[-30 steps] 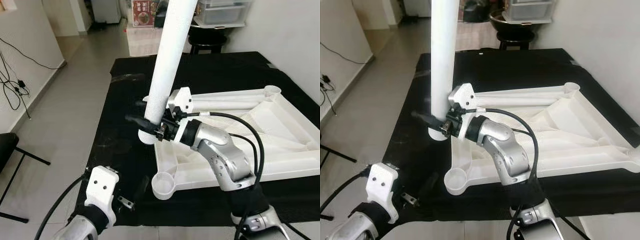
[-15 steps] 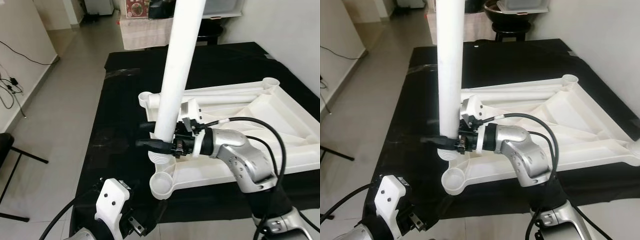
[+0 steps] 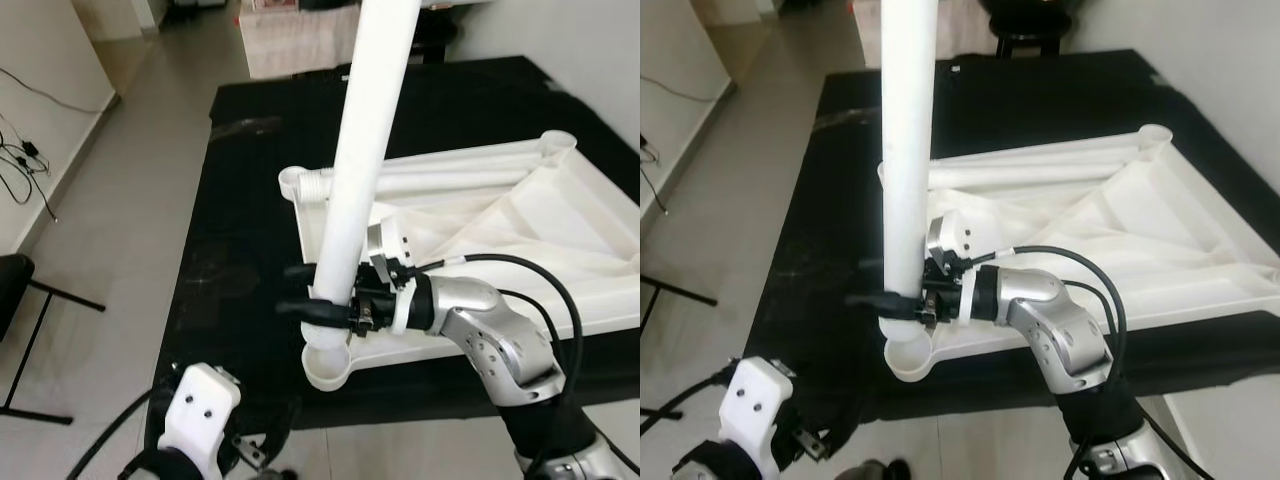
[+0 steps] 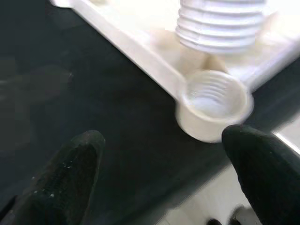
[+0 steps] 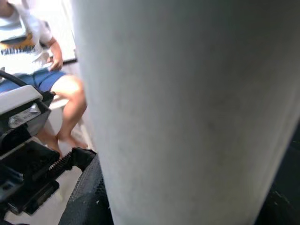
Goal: Building children table
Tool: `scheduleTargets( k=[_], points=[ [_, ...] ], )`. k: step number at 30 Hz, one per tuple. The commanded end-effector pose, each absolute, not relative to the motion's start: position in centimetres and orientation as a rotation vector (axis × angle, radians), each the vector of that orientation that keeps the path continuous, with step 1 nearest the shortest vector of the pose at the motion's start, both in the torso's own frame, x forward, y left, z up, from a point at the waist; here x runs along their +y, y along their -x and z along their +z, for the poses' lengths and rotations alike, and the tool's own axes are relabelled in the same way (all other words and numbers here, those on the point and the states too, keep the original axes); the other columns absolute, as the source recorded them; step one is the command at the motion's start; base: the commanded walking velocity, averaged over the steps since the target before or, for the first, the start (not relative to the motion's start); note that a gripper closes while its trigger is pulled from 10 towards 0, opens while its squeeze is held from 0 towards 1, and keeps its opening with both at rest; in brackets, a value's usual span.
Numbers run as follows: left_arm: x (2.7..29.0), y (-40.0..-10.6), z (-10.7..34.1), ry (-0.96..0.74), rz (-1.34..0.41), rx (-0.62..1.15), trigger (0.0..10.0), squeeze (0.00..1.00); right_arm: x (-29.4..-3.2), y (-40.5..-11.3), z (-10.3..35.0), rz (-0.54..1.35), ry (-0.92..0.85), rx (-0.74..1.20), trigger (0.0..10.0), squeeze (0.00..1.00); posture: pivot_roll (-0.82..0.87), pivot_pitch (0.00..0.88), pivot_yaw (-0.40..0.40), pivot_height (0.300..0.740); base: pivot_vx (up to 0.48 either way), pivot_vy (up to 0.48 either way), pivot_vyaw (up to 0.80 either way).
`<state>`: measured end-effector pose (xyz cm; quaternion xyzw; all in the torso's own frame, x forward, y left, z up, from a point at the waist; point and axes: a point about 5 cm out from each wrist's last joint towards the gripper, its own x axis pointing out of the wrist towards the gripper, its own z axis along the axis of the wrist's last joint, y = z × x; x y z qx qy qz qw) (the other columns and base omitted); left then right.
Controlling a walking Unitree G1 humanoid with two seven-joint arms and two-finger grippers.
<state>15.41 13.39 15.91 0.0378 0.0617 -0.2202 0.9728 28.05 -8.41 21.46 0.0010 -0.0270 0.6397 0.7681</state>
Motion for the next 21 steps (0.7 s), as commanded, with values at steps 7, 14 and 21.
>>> scheduleTargets(
  k=[7,14,21],
  points=[
    [14.2,-16.3,16.5,-0.117,-0.35,0.114,10.0,0.0,-7.6,-28.3,22.2,1.363,-0.02,-0.098,10.0,0.0,0.06,0.263,0.043,0.74,0.0,0.0,0.0],
    [14.4,-17.2,16.9,-0.12,-0.323,0.089,10.0,0.0,-7.3,-28.6,22.6,1.325,-0.041,-0.128,10.0,0.0,0.06,0.258,0.042,0.74,0.0,0.0,0.0],
    [14.4,-17.6,17.2,-0.122,-0.314,0.079,10.0,0.0,-7.1,-28.7,22.8,1.304,-0.05,-0.141,10.0,0.0,0.05,0.255,0.042,0.74,0.0,0.0,0.0]
  ],
)
